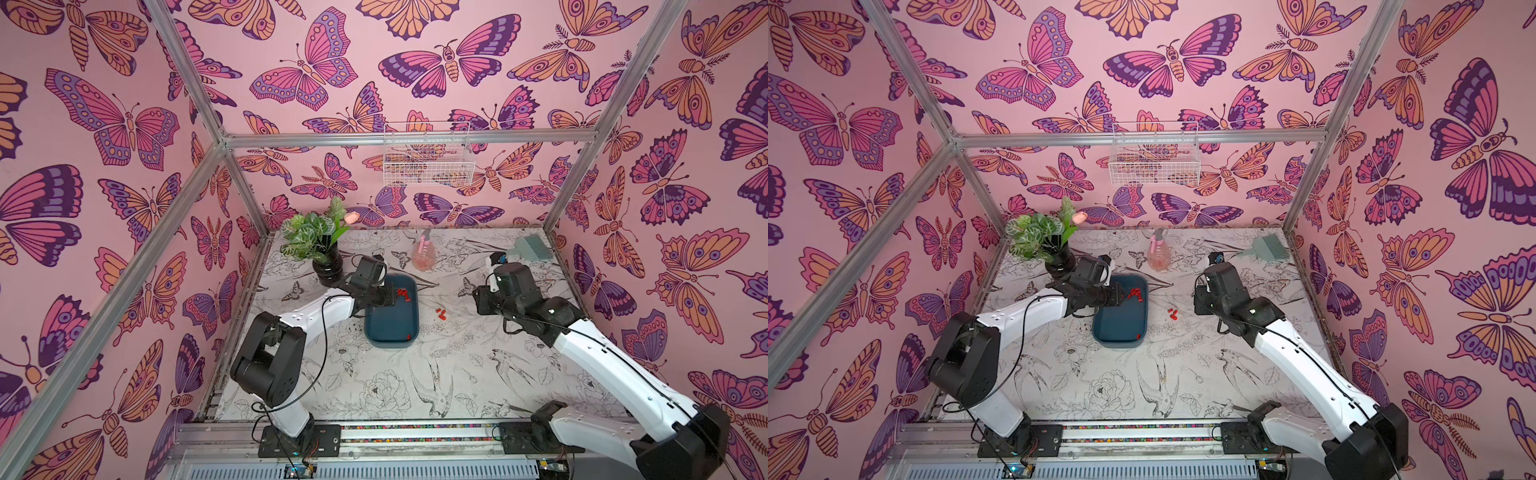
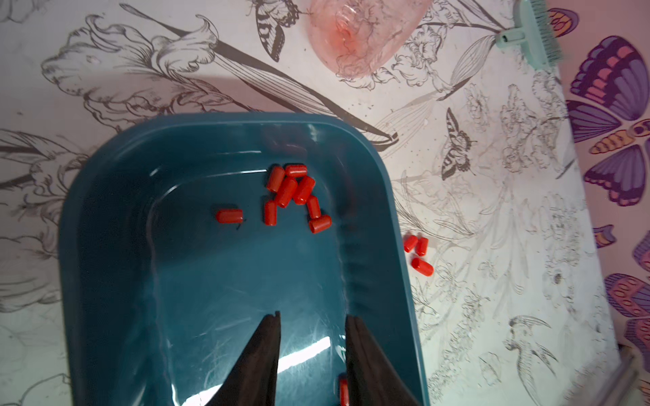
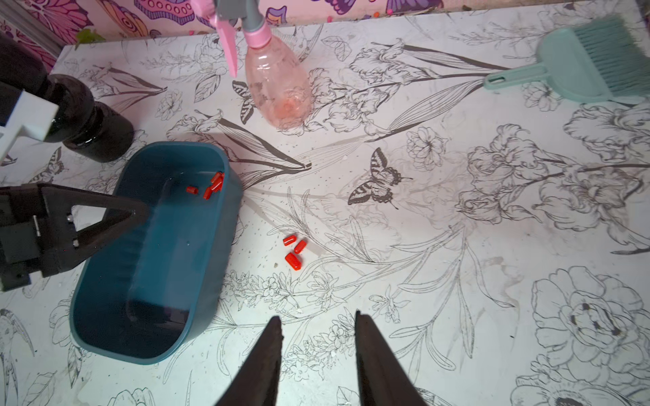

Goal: Take the screw protection sleeves out of the storage box
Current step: Pick up the screw protection sleeve from the storage box.

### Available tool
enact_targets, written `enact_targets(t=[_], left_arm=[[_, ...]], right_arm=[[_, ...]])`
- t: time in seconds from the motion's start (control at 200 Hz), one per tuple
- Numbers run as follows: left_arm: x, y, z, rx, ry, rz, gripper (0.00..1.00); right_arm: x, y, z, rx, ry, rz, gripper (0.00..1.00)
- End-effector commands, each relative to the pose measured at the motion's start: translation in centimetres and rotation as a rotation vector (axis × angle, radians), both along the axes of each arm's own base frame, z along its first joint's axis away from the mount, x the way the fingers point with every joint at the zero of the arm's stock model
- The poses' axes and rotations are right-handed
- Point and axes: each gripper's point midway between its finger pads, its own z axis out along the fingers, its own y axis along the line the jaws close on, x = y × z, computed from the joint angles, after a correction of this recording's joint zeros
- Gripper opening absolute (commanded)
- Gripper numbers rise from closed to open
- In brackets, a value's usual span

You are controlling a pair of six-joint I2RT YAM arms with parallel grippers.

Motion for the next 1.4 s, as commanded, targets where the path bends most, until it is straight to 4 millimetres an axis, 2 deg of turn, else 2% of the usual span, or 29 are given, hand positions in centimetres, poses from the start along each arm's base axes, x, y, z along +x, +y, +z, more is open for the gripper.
enact_targets(t=[0.0,0.13,0.476,0.941,1.397], left_arm=[[0.8,0.7,-1.6,0.108,0.002,-0.003,0.37],[1.9,0.8,-3.0,0.159,0.009,-0.004,0.39],[4.0,1.6,-4.6,0.29,0.003,0.002,0.39],[4.4,1.8,-7.4,0.34,0.044,-0.008,0.4],[5.1,1.0,-7.9,0.326,0.055,-0.015,0.34]], right_arm=[[-0.9,-1.7,-1.1,-0.039,0.034,-0.013,0.39],[-1.3,-2.7,-1.5,-0.032,0.04,-0.027,0.38],[-1.7,-4.2,-1.8,-0.022,0.05,-0.043,0.35],[-1.9,-4.4,-2.0,0.007,0.057,-0.042,0.33],[-2.2,-4.5,-2.3,0.014,0.066,-0.038,0.32]])
